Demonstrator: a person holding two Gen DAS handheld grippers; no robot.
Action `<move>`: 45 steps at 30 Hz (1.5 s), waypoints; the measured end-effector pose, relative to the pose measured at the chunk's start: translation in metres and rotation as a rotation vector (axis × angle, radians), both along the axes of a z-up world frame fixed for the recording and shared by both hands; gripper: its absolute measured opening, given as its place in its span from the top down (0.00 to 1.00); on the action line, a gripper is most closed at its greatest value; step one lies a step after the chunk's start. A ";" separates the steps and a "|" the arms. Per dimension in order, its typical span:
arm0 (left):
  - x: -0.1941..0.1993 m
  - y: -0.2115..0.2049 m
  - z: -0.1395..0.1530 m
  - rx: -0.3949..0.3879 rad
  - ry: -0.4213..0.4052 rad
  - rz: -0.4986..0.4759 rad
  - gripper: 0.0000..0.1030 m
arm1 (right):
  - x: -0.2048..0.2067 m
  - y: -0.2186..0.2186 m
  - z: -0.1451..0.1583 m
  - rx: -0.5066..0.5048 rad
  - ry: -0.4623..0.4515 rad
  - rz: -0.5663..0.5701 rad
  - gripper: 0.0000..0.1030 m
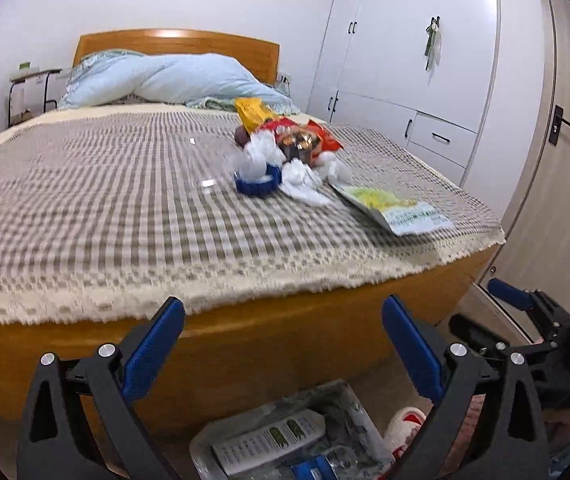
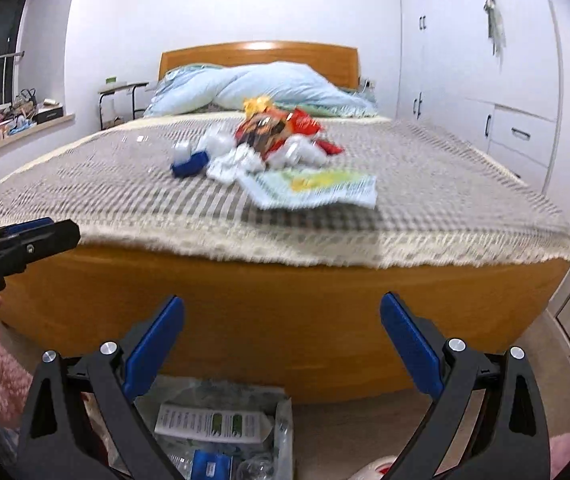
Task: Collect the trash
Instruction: 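Raise both tools from the bag up toward the trash on the bed, then grasp the blue bottle cap ring with the right tool while left approaches a clear bottle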
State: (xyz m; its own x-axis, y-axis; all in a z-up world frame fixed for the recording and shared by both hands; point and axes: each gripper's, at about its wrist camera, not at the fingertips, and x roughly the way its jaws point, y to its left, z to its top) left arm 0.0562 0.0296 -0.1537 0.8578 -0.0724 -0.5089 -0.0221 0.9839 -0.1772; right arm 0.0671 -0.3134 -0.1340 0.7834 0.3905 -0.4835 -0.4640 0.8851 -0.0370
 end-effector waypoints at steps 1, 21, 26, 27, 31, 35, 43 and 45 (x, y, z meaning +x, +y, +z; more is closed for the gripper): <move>0.002 0.002 0.002 -0.002 -0.004 0.001 0.07 | 0.002 0.000 0.002 0.003 -0.005 -0.002 0.09; 0.050 0.053 0.025 -0.065 0.003 0.048 0.07 | 0.042 0.043 0.036 0.008 -0.056 0.046 0.09; 0.067 0.064 0.028 -0.061 0.027 0.052 0.07 | 0.053 0.056 0.045 0.025 -0.068 0.053 0.09; 0.071 0.068 0.028 -0.070 0.030 0.054 0.07 | 0.055 0.057 0.046 0.027 -0.070 0.053 0.09; 0.083 0.077 0.029 -0.093 0.044 0.052 0.07 | 0.062 0.070 0.051 0.024 -0.079 0.063 0.09; 0.090 0.084 0.032 -0.093 0.050 0.050 0.07 | 0.068 0.091 0.052 -0.015 -0.093 0.082 0.09; 0.105 0.103 0.035 -0.073 0.075 0.079 0.07 | 0.085 0.148 0.043 -0.130 -0.060 0.103 0.09; 0.108 0.109 0.035 -0.077 0.083 0.089 0.07 | 0.088 0.165 0.039 -0.169 -0.057 0.133 0.09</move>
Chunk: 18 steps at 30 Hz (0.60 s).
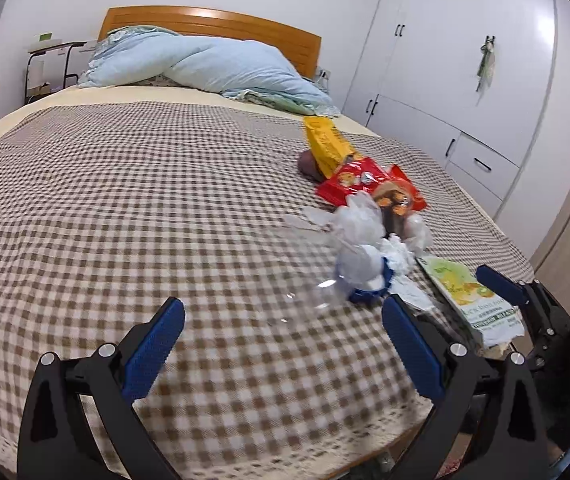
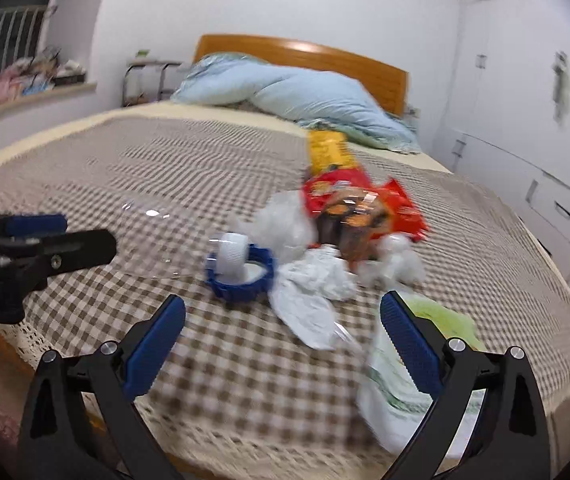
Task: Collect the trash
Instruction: 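Grasp the blue bottle cap ring with the right tool while left approaches a clear bottle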
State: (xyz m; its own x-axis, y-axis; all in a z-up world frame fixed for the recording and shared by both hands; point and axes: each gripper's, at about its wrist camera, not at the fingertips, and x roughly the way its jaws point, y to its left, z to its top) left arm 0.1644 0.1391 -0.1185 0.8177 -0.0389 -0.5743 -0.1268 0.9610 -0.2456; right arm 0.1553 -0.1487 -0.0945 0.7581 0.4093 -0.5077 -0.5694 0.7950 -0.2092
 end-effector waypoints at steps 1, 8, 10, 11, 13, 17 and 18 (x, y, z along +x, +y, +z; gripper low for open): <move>0.002 0.004 0.000 -0.007 0.001 0.004 0.07 | 0.002 0.007 -0.002 -0.022 -0.006 0.006 0.09; 0.009 0.018 0.003 -0.015 0.008 0.014 0.07 | 0.026 0.035 -0.015 -0.123 0.011 0.003 0.09; 0.011 0.018 0.003 -0.016 0.013 0.012 0.07 | 0.037 0.038 -0.020 -0.131 0.031 -0.003 0.09; 0.011 0.017 0.002 -0.013 0.014 0.009 0.07 | 0.041 0.038 -0.021 -0.127 0.040 0.001 0.21; 0.012 0.015 0.002 -0.006 0.013 0.002 0.07 | 0.046 0.039 -0.024 -0.116 0.073 0.027 0.44; 0.012 0.011 0.001 0.003 0.016 -0.008 0.07 | 0.052 0.034 -0.023 -0.077 0.120 0.054 0.51; 0.013 0.010 0.000 0.003 0.017 -0.009 0.07 | 0.051 0.032 -0.022 -0.070 0.122 0.057 0.51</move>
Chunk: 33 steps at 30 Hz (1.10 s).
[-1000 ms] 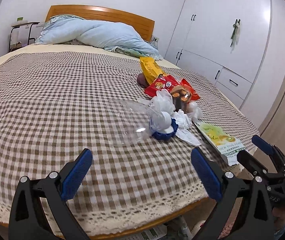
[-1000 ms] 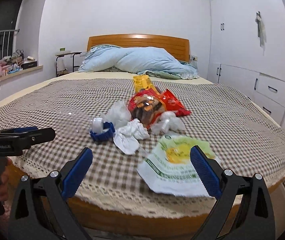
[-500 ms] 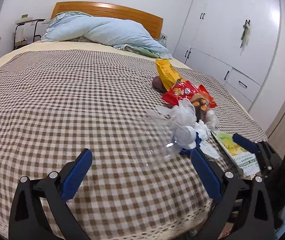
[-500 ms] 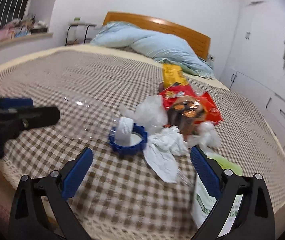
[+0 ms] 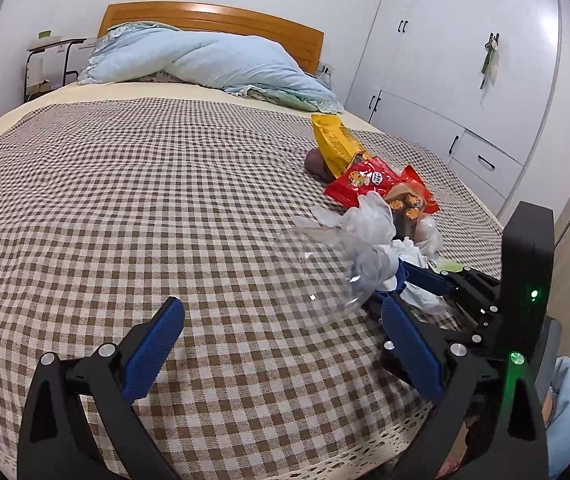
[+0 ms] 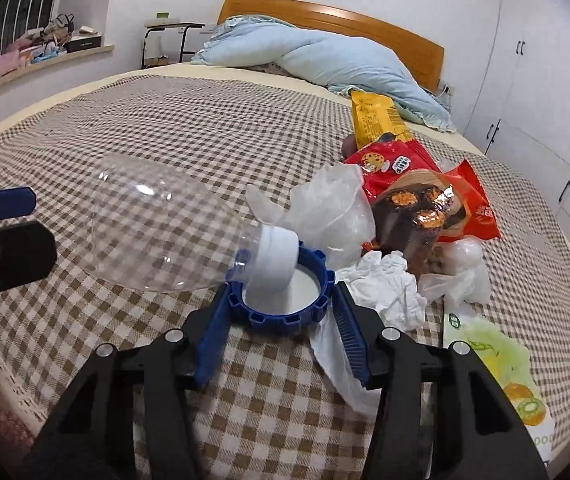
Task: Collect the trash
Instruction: 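Grasp the blue bottle cap ring with the right tool while left approaches a clear bottle, then reach the left tool to the clear plastic bottle on the bed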
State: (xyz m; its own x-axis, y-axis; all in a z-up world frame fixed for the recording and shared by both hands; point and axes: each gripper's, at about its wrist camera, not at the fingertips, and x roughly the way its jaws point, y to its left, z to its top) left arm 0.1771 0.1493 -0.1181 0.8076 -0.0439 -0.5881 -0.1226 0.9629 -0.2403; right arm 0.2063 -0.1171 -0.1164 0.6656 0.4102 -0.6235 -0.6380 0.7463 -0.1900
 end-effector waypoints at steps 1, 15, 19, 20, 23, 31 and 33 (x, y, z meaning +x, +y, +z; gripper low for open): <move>0.001 -0.001 0.000 0.000 0.001 0.000 0.07 | -0.002 -0.002 0.001 0.011 -0.003 0.007 0.51; 0.014 -0.021 0.000 -0.009 0.009 -0.027 0.07 | -0.010 -0.032 0.025 0.074 -0.059 -0.070 0.51; 0.016 -0.028 -0.002 -0.001 0.016 -0.042 0.07 | -0.004 -0.039 0.033 0.109 -0.046 -0.081 0.51; 0.016 -0.030 -0.003 0.000 0.016 -0.046 0.07 | -0.003 -0.040 0.034 0.112 -0.047 -0.083 0.51; 0.017 -0.035 -0.003 0.008 0.017 -0.052 0.07 | 0.000 -0.042 0.038 0.125 -0.048 -0.097 0.51; 0.025 -0.043 0.001 0.012 0.019 -0.058 0.07 | 0.004 -0.054 0.048 0.167 -0.055 -0.135 0.51; 0.028 -0.047 0.001 0.016 0.021 -0.061 0.07 | 0.005 -0.059 0.050 0.178 -0.053 -0.145 0.51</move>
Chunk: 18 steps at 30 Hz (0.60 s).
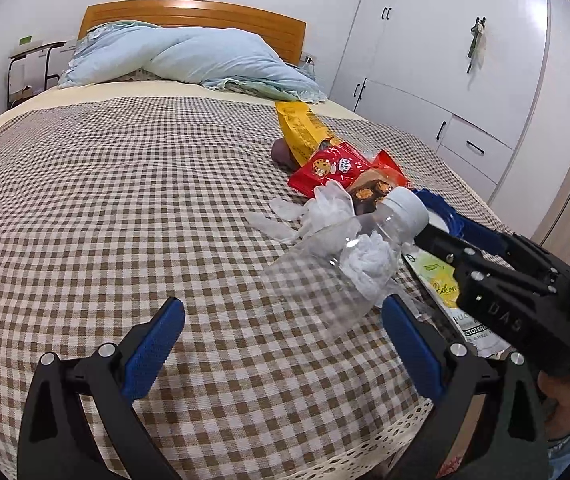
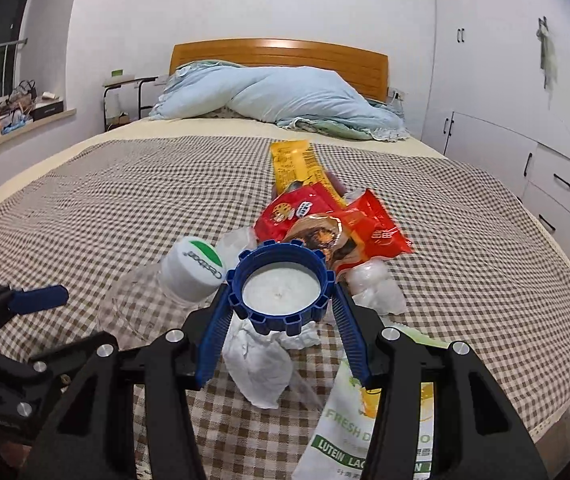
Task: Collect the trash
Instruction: 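Reach the left tool to the clear plastic bottle on the bed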
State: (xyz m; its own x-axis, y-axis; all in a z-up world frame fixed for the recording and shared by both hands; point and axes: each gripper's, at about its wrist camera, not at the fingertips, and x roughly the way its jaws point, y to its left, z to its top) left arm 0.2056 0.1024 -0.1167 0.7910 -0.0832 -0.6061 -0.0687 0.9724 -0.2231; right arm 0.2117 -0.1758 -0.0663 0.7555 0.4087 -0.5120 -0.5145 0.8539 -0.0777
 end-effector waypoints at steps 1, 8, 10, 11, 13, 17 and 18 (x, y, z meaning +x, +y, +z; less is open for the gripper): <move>0.001 -0.003 0.000 0.003 0.000 -0.002 0.07 | 0.000 -0.002 0.001 0.004 -0.002 -0.004 0.51; 0.013 -0.018 0.002 0.015 0.000 -0.022 0.07 | -0.001 -0.018 0.013 0.041 -0.033 -0.048 0.51; 0.017 -0.024 0.002 0.017 0.000 -0.029 0.07 | -0.004 -0.026 0.017 0.061 -0.039 -0.055 0.51; 0.020 -0.026 0.002 0.017 0.000 -0.032 0.07 | -0.006 -0.030 0.019 0.066 -0.044 -0.056 0.51; 0.024 -0.029 0.001 0.006 0.001 -0.041 0.07 | -0.013 -0.040 0.023 0.072 -0.058 -0.057 0.51; 0.031 -0.042 0.000 -0.035 -0.005 -0.089 0.07 | -0.023 -0.060 0.026 0.089 -0.069 -0.062 0.51; 0.031 -0.047 0.000 -0.039 -0.008 -0.101 0.07 | -0.026 -0.066 0.026 0.090 -0.075 -0.062 0.51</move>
State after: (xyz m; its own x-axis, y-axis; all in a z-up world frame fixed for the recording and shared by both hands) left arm 0.2369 0.0558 -0.1162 0.7824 -0.1861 -0.5943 0.0309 0.9648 -0.2613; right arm 0.1860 -0.2414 -0.0402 0.8155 0.4015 -0.4168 -0.4559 0.8894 -0.0352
